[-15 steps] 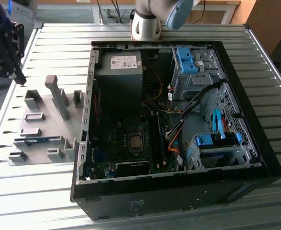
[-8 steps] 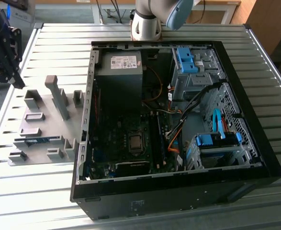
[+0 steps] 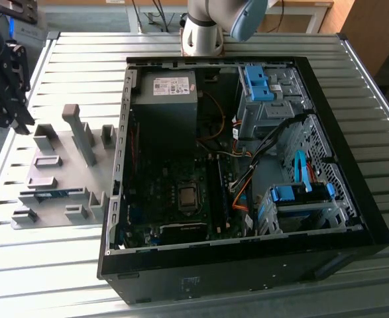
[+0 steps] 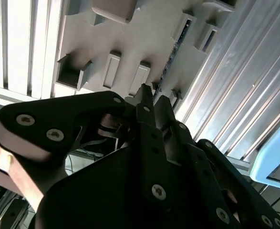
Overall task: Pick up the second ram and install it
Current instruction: 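Pick up the second ram and move it above second insertion slot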
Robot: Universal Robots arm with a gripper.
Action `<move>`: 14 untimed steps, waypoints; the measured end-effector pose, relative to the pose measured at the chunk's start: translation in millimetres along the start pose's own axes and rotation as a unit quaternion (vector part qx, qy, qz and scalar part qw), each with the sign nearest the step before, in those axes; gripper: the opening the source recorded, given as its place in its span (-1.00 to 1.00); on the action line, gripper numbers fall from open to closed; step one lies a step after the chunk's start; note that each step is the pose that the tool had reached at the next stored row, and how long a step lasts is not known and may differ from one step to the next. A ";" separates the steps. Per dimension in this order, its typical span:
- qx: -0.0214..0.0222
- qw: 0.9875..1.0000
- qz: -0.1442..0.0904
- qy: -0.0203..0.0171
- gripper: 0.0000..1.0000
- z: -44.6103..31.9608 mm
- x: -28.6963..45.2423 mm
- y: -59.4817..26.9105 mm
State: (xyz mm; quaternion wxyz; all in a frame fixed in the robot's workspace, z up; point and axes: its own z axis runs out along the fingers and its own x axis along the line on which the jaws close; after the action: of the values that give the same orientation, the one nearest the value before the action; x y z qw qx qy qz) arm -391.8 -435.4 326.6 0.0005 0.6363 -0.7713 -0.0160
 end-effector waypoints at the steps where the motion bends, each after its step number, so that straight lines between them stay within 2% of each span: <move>1: 0.000 1.000 -0.001 0.000 -0.54 1.3 1.4 0.0; 2: 0.000 1.000 -0.005 0.000 -0.40 2.6 2.0 -0.2; 6: -0.001 0.999 -0.033 0.001 -0.40 9.0 3.1 -0.1; 14: -0.002 0.999 -0.035 0.001 -0.40 19.0 9.9 6.5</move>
State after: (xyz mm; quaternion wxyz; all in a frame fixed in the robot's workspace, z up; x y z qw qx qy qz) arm -400.5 -443.5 307.5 0.0018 0.6631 -0.7484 -0.0170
